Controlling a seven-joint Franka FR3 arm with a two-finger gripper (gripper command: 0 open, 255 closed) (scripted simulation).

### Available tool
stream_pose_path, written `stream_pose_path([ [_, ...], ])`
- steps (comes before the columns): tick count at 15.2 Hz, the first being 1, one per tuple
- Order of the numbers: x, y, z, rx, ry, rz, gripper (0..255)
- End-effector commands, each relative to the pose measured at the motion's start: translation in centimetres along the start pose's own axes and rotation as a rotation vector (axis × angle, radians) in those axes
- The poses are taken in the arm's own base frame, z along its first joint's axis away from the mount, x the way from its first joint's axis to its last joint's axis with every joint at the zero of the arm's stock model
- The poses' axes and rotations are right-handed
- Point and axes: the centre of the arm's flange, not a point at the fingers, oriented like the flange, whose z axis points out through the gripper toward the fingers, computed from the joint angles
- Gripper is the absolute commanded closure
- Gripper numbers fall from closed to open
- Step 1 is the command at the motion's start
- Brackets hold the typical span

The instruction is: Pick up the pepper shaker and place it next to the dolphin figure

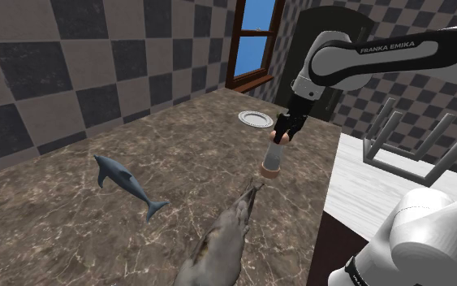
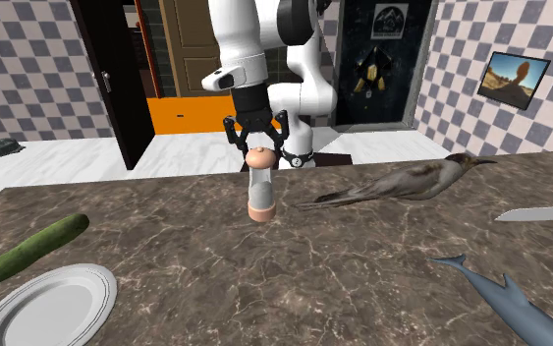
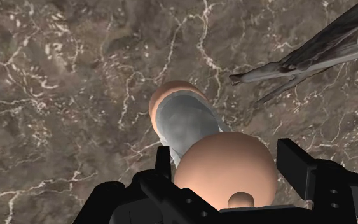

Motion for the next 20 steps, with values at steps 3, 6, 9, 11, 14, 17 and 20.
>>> stream_pose_path([
  [3,0.0,0.0,0.1,0.000,-0.001,0.000,255],
  [6,0.0,-0.1,-0.5,0.000,-0.001,0.000,255],
  [9,0.1,-0.3,-2.0,0.000,-0.001,0.000,255],
  [11,0.1,-0.5,-3.1,0.000,-0.001,0.000,255],
  [14,0.2,-0.8,-4.6,0.000,-0.001,0.000,255],
  [17,0.2,-1.0,-6.2,0.000,-0.001,0.000,255],
  [20,0.3,-1.3,-7.8,0.000,-0.001,0.000,255],
])
